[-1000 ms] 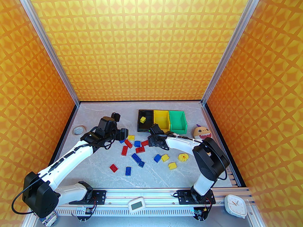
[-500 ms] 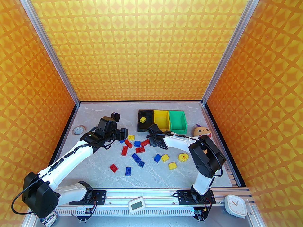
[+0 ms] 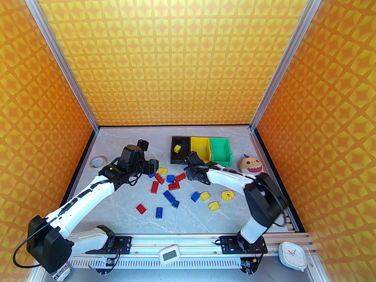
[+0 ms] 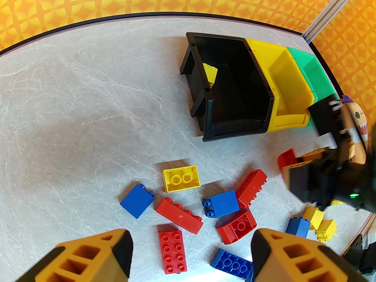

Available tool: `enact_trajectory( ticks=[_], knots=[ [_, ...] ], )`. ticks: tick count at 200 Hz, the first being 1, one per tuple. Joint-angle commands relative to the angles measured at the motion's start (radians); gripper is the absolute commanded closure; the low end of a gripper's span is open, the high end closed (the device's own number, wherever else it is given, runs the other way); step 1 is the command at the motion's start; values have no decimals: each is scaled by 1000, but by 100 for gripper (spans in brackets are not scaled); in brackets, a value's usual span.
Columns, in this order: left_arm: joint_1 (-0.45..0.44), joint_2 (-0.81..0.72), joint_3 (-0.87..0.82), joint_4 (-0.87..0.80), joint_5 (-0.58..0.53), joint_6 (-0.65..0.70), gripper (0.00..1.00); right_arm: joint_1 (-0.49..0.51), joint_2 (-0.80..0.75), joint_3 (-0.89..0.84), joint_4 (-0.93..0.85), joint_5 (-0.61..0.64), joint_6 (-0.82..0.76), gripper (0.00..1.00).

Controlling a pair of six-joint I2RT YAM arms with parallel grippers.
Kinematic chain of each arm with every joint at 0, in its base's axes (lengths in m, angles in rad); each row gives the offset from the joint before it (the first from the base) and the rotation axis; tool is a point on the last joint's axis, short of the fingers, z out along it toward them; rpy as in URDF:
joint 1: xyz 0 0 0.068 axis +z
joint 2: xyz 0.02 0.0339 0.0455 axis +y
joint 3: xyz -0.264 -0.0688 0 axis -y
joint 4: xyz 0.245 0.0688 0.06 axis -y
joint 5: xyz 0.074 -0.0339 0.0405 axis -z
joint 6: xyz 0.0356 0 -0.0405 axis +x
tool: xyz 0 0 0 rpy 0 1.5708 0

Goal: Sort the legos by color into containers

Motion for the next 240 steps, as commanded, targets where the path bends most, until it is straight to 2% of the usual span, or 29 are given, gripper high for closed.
enact_trajectory(
  ticks=[1,26,71,97,134,160,220,228,240],
  knots=[
    [3,-37,-3,-20,-19,3,30,-2,-76,30,-70,54,-47,68],
    [0,-58,-3,-24,-19,5,30,-50,-122,78,-120,76,-88,68],
    [1,-85,4,-24,-11,13,29,-245,-125,169,-136,57,-188,70],
    [-2,-99,1,-16,-7,14,29,-355,-57,237,-112,-2,-226,70],
    [-6,-106,-3,-32,-5,20,29,-449,93,366,-103,-39,-266,69],
    [-6,-158,-9,-39,-5,22,29,-490,211,460,-116,-96,-271,70],
    [-6,-179,-21,-47,-4,24,29,-505,392,620,-159,-124,-288,68],
    [-6,-180,-20,-49,-5,24,28,-505,412,645,-170,-130,-290,66],
    [-6,-181,-17,-55,-4,24,28,-505,439,679,-191,-144,-292,53]
  ],
)
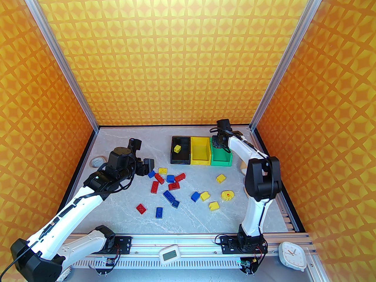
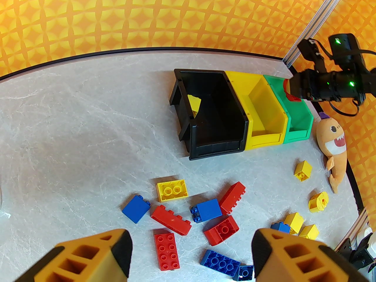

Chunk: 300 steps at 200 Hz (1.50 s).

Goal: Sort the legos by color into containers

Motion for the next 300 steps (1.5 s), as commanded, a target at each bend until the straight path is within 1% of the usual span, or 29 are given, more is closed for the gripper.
enact_trajectory(
  ticks=[1,5,11,18,26,68,110,141,175,227,260,274,277,300],
  knots=[
    [-6,-12,-5,-27,-4,18,28,-4,53,87,-52,-45,-22,52],
    [-6,-12,-4,-29,-5,18,28,-4,62,99,-59,-50,-24,47],
    [-6,-12,-4,-33,-6,16,25,-4,69,108,-67,-52,-23,44],
    [-6,-14,2,-43,-5,12,23,-4,74,124,-77,-56,-22,42],
    [-6,-16,9,-53,-6,8,23,-4,74,137,-86,-59,-25,40],
    [-7,-53,21,-73,-5,5,23,-4,-13,101,-86,-52,-39,38],
    [-7,-56,23,-68,-5,0,23,18,-171,-36,-47,-82,-56,37],
    [-7,-50,13,-54,-6,-3,23,99,-276,-132,-39,-66,-64,37],
    [-7,-36,0,-43,-5,-11,23,222,-362,-248,-11,-74,-30,37],
    [-7,-2,-6,-43,-5,-12,23,380,-409,-343,-2,-55,19,38],
    [-7,35,-18,-58,-4,-40,23,437,-409,-387,-1,-61,45,39],
    [-9,45,-33,-66,-4,-66,24,443,-410,-407,5,-63,55,39],
    [-9,78,-38,-66,-4,-72,24,443,-411,-411,7,-63,58,39],
    [-11,139,-70,-61,-2,-115,24,443,-424,-442,20,-59,79,39]
  ],
)
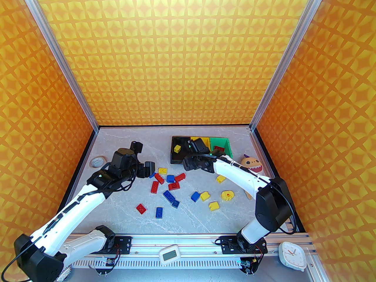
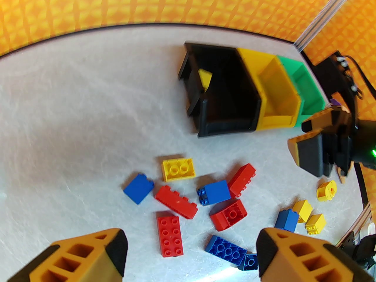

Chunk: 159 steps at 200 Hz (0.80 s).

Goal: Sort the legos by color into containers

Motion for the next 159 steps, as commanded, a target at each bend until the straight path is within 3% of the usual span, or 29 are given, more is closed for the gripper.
enact_trajectory(
  ticks=[1,66,159],
  knots=[
    [-6,65,-41,-8,-2,-64,24,-1,-42,-37,26,3,46,40],
    [-14,415,102,6,3,-146,23,-2,-91,-97,56,7,100,39],
    [-39,760,373,-56,-24,-84,22,-1,-161,-150,28,56,107,38]
  ],
)
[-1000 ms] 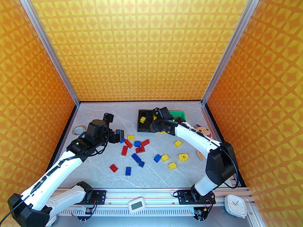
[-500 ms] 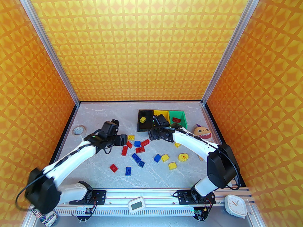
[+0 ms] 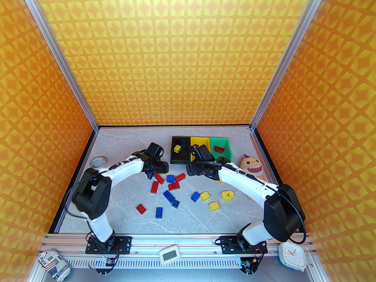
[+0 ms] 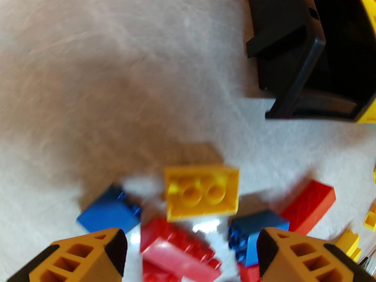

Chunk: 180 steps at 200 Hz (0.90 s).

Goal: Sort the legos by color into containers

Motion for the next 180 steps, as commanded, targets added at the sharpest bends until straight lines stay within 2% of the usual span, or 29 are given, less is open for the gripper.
enact_trajectory(
  ticks=[1,67,108,133,180],
  knots=[
    [-13,49,56,-49,-25,25,22,0,-39,-15,-10,34,14,38],
    [-35,155,135,-90,-56,52,27,0,-40,-8,-17,39,9,37],
    [-51,194,186,-143,-116,63,37,0,-57,-22,-16,51,10,37],
    [-61,198,192,-160,-155,59,49,0,-72,-32,-16,58,10,37],
    [-77,162,220,-173,-173,52,54,0,-93,-45,-17,76,11,37]
  ],
)
